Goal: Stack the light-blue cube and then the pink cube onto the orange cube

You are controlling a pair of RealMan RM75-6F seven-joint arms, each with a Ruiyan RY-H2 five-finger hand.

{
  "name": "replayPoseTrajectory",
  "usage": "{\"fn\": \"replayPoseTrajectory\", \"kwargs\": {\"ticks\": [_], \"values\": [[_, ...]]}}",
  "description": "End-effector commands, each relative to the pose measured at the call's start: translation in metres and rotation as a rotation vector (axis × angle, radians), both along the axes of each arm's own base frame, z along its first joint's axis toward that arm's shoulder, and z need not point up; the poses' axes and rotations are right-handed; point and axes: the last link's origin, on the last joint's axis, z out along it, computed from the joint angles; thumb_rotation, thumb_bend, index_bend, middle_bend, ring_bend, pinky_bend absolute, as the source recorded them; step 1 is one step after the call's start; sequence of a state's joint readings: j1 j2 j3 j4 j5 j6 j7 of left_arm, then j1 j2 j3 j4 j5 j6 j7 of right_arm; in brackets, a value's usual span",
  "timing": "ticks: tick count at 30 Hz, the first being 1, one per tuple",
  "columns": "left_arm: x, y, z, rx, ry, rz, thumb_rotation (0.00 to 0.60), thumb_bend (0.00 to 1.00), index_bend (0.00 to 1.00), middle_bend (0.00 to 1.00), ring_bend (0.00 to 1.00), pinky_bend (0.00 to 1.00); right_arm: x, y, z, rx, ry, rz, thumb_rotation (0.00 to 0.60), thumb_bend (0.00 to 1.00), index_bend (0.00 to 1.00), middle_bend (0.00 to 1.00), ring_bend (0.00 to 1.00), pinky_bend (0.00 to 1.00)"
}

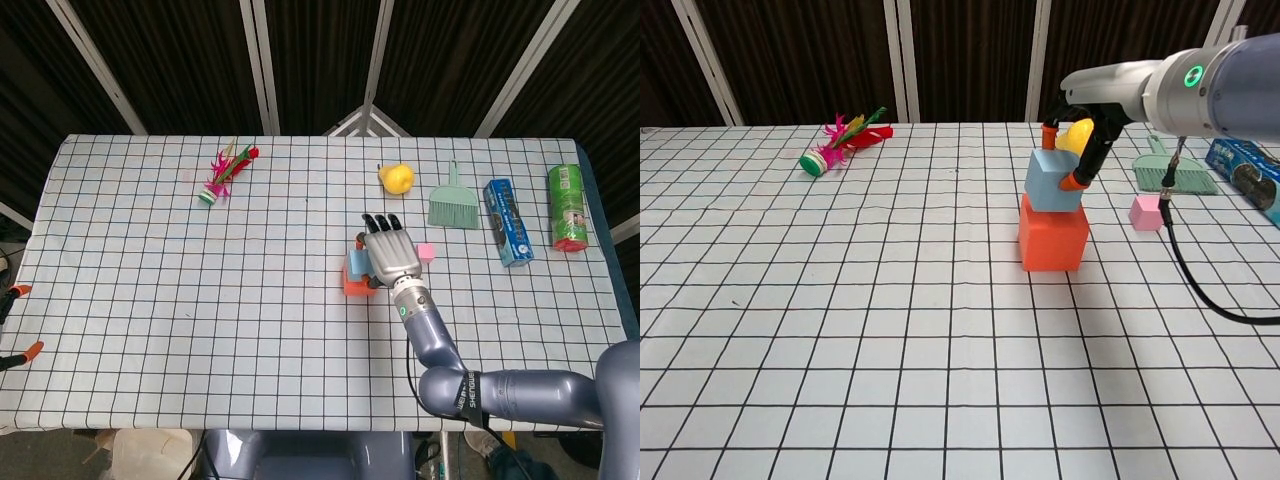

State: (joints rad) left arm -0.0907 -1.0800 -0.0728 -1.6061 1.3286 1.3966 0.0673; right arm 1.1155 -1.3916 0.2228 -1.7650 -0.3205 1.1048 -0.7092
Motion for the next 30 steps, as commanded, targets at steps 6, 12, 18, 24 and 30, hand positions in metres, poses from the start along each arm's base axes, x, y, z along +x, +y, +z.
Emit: {"fn": "replayPoseTrajectory", "kwargs": {"ticks": [6,12,18,24,30], "values": [[-0.0001,0.0,0.0006,0.004,-0.001,0.002,0.6,0.21,0.21,0.01,0.0,0.02,0.0006,-0.0005,-0.0018,-0.001,0.003,-0.005,0.6,0.49,0.52,0.07,0.07,0.0],[-0.0005,-0.0001,0.0008,0.002,-0.001,0.003,0.6,0.21,0.21,0.01,0.0,0.02,0.0006,0.0003,-0.0029,0.0,0.004,-0.009,0.6,0.49,0.52,0.07,0.07,0.0],[-0.0006,-0.0003,0.0017,0.004,-0.002,0.003,0.6,0.21,0.21,0.01,0.0,0.02,-0.0024,-0.0008,-0.0042,-0.004,0.015,-0.016,0.6,0.49,0.52,0.07,0.07,0.0],[-0.0007,-0.0001,0.0016,0.004,-0.001,0.003,0.6,0.21,0.21,0.01,0.0,0.02,-0.0053,-0.0025,-0.0045,-0.007,0.022,-0.023,0.6,0.49,0.52,0.07,0.07,0.0],[-0.0008,0.0002,0.0007,0.001,0.001,0.005,0.6,0.21,0.21,0.01,0.0,0.02,-0.0074,-0.0023,-0.0046,-0.004,0.022,-0.026,0.6,0.49,0.53,0.07,0.07,0.0]]}}
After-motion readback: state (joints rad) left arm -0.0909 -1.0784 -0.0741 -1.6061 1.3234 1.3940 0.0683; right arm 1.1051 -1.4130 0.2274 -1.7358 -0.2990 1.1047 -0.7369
